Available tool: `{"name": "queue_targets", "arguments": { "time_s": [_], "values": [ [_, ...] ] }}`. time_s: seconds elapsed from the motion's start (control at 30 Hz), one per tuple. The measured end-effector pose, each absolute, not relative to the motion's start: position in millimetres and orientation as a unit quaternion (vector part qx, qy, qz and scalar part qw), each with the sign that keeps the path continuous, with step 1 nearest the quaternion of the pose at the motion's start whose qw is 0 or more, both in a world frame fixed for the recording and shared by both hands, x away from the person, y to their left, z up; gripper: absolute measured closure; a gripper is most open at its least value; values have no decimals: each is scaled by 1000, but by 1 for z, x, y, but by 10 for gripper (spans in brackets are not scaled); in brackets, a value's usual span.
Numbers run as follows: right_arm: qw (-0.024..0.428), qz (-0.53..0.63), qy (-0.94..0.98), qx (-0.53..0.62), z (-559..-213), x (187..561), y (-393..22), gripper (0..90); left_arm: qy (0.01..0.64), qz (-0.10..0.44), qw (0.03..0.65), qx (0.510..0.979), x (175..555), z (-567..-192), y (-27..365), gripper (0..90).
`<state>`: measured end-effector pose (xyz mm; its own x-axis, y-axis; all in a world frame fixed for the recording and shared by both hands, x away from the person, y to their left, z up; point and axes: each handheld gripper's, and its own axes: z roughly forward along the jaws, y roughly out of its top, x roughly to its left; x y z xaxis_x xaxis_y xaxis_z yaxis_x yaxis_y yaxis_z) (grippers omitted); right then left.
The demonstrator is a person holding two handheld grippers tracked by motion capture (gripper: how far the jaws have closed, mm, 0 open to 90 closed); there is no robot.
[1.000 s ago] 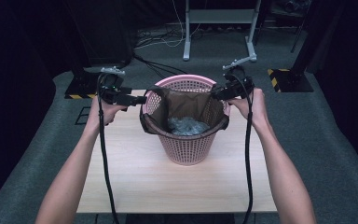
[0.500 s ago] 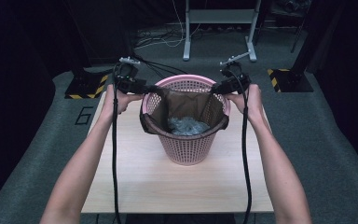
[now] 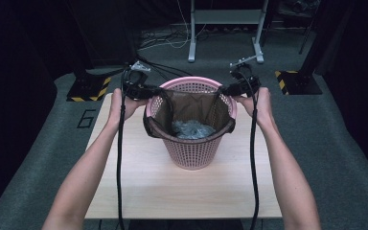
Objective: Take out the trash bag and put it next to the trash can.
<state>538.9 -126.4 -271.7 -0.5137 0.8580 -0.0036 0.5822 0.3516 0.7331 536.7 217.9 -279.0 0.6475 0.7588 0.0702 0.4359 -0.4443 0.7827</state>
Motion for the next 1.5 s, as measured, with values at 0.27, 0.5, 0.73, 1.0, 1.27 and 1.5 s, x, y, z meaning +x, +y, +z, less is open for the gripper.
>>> {"name": "queue_targets", "arguments": {
  "time_s": [0.27,0.5,0.73,1.0,1.27,1.5],
  "values": [
    [198,357,796,447,-272,535,-127,761,365,216,387,819,532,-276,219,738],
    [202,361,792,449,-271,531,-129,751,350,228,397,817,522,-272,217,843],
    [209,363,789,450,-272,528,-129,770,333,200,404,828,516,-273,212,894],
    [225,360,787,447,-272,524,-128,772,335,181,412,828,516,-274,213,894],
    [238,365,785,440,-269,521,-127,816,333,176,413,829,517,-274,210,893],
    [234,365,787,439,-268,520,-125,900,327,171,417,831,516,-273,207,893]
  ]
}}
